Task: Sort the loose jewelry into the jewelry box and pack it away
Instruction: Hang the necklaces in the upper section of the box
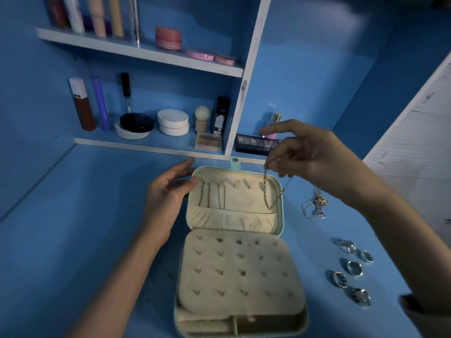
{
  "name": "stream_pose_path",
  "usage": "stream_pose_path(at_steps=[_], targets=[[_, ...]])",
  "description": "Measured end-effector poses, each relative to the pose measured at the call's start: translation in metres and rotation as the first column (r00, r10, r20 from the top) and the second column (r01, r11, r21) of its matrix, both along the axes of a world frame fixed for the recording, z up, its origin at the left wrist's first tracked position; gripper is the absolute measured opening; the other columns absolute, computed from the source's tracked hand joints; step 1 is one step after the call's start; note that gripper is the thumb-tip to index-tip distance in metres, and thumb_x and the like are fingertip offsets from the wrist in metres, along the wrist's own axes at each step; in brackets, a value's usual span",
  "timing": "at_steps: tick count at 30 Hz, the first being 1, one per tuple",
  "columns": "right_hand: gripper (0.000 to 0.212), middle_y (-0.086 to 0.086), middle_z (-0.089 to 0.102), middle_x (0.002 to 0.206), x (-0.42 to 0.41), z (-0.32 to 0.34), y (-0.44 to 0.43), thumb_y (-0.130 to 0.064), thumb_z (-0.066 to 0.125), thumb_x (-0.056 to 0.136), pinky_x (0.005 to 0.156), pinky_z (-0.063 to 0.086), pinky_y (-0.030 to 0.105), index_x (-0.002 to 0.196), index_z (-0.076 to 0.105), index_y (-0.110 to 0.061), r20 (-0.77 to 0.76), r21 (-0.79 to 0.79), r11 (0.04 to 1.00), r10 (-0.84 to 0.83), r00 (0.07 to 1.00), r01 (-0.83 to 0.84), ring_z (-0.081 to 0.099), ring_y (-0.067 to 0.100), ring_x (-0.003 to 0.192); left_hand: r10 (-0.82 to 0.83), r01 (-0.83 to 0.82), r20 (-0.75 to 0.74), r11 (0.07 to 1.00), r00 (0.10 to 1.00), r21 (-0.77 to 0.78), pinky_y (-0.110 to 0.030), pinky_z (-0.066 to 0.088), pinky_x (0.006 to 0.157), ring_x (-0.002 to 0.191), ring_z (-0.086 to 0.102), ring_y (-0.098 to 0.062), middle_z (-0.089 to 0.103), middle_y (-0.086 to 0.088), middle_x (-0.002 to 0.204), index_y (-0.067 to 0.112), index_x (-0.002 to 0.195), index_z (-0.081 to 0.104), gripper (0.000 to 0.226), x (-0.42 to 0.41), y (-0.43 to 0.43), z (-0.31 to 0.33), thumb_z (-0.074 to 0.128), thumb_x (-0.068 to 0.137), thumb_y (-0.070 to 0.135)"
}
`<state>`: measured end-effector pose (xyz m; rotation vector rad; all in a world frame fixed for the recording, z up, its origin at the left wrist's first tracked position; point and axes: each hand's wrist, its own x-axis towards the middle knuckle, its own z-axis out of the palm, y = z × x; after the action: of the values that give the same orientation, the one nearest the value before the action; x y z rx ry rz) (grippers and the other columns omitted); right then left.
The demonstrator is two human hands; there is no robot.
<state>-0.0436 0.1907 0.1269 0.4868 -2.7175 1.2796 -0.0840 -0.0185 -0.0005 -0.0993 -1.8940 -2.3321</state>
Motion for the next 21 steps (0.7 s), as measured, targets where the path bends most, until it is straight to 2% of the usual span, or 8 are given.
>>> stream_pose_path(at_steps=[4,7,10,13,16,21], targets=[[0.04,-0.002,0.071,0.074,-0.017,-0.007,-0.019,0.003,0.064,0.082,0.065,0.051,0.026,0.11,0.059,-0.025,0.015,0.02,0.999,0.028,0.999,-0.029,0.059,0.013,0.062,-0.001,0.001,-0.001,1.0,1.0,0.007,-0.02,0.05,0.081,0.088,0.066,-0.001,0.07,0.009,0.094,0.031,0.105,0.065,0.037,0.0,-0.001,0.0,0.059,0.087,-0.001],[0.037,-0.004,0.07,0.07,-0.029,-0.015,-0.026,0.003,0.063,0.082,0.064,0.054,0.029,0.111,0.059,-0.021,-0.001,0.07,0.997,-0.019,1.0,0.019,0.059,0.008,0.056,-0.002,0.002,-0.006,1.0,1.0,-0.002,-0.019,0.051,0.079,0.088,0.066,0.0,0.072,0.014,0.088,0.033,0.102,0.066,0.037,0.0,-0.001,0.0,0.06,0.087,0.0],[0.036,0.001,0.07,0.074,-0.036,-0.027,-0.029,0.004,0.061,0.082,0.061,0.053,0.022,0.111,0.06,-0.018,-0.111,0.212,0.973,-0.064,0.992,0.087,0.058,0.005,0.053,-0.003,0.003,-0.01,1.0,1.0,0.001,-0.015,0.051,0.077,0.086,0.066,0.001,0.071,0.013,0.089,0.034,0.102,0.065,0.038,0.0,0.0,0.0,0.059,0.087,-0.001],[0.037,0.001,0.068,0.075,-0.036,-0.034,-0.029,0.001,0.062,0.082,0.058,0.044,0.008,0.114,0.06,-0.017,-0.15,0.362,0.923,-0.076,0.986,0.127,0.055,-0.007,0.054,-0.004,0.005,-0.018,1.0,1.0,0.01,-0.01,0.049,0.072,0.084,0.066,0.005,0.069,0.014,0.09,0.033,0.102,0.065,0.038,0.001,0.0,0.002,0.059,0.087,-0.002],[0.039,-0.003,0.065,0.073,-0.03,-0.038,-0.027,-0.003,0.062,0.083,0.061,0.047,0.014,0.118,0.057,-0.019,-0.108,0.464,0.876,-0.095,0.99,0.135,0.053,-0.004,0.05,-0.001,0.001,-0.018,1.0,1.0,0.005,-0.01,0.049,0.073,0.085,0.066,0.005,0.07,0.015,0.089,0.033,0.103,0.065,0.038,0.001,0.0,0.002,0.059,0.087,-0.002],[0.043,-0.003,0.065,0.068,-0.012,-0.039,-0.019,0.0,0.058,0.082,0.054,0.051,0.019,0.116,0.055,-0.026,0.163,0.487,0.872,-0.041,0.986,-0.044,0.056,0.003,0.043,0.001,-0.001,-0.019,1.0,1.0,-0.009,-0.012,0.05,0.075,0.086,0.066,0.003,0.07,0.013,0.094,0.035,0.104,0.065,0.039,0.001,-0.001,0.001,0.06,0.088,0.0]])
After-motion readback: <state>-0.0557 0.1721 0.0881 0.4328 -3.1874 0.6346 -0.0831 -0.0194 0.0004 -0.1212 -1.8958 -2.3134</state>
